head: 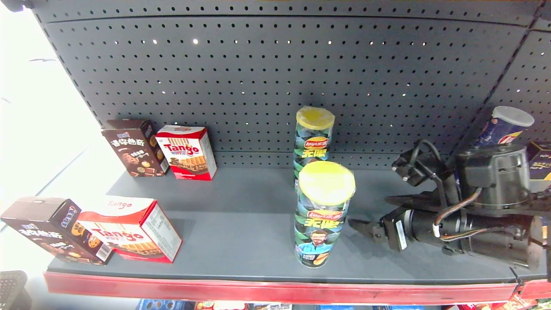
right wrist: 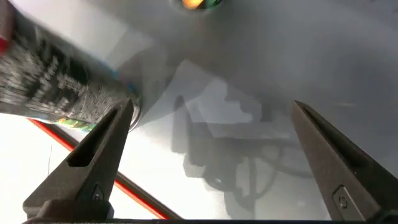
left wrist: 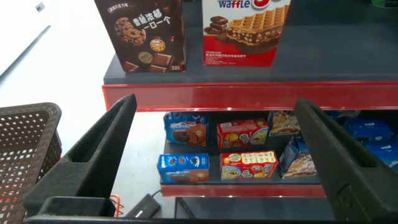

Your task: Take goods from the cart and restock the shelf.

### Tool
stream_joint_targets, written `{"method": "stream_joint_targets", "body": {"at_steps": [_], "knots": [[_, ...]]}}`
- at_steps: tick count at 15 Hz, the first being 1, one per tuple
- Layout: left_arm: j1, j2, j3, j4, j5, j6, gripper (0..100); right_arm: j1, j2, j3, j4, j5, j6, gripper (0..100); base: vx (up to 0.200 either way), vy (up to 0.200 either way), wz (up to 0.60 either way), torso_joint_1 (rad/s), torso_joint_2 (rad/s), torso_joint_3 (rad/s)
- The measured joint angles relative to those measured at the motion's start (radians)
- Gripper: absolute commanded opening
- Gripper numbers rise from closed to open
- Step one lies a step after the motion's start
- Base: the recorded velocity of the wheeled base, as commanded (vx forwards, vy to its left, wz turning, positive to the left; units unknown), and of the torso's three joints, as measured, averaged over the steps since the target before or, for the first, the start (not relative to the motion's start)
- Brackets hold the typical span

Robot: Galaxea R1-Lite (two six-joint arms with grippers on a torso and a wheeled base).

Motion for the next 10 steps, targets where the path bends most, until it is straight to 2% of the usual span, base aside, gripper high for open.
{"method": "stream_joint_targets", "body": {"at_steps": [4,7,10], "knots": [[0.000,0.000,0.000,0.000,-0.010,0.000,100,-0.040,-0.200,0.059,0.001,-0.002,0.001,100,0.000,0.000,0.00,0.000,0.00,0.000],[0.000,0.000,0.000,0.000,-0.019,0.001,100,-0.059,-0.460,0.216,0.005,-0.002,-0.001,100,0.000,0.000,0.00,0.000,0.00,0.000],[0.000,0.000,0.000,0.000,-0.019,0.001,100,-0.068,-0.743,0.430,0.023,0.000,-0.001,100,0.000,0.000,0.00,0.000,0.00,0.000]]}}
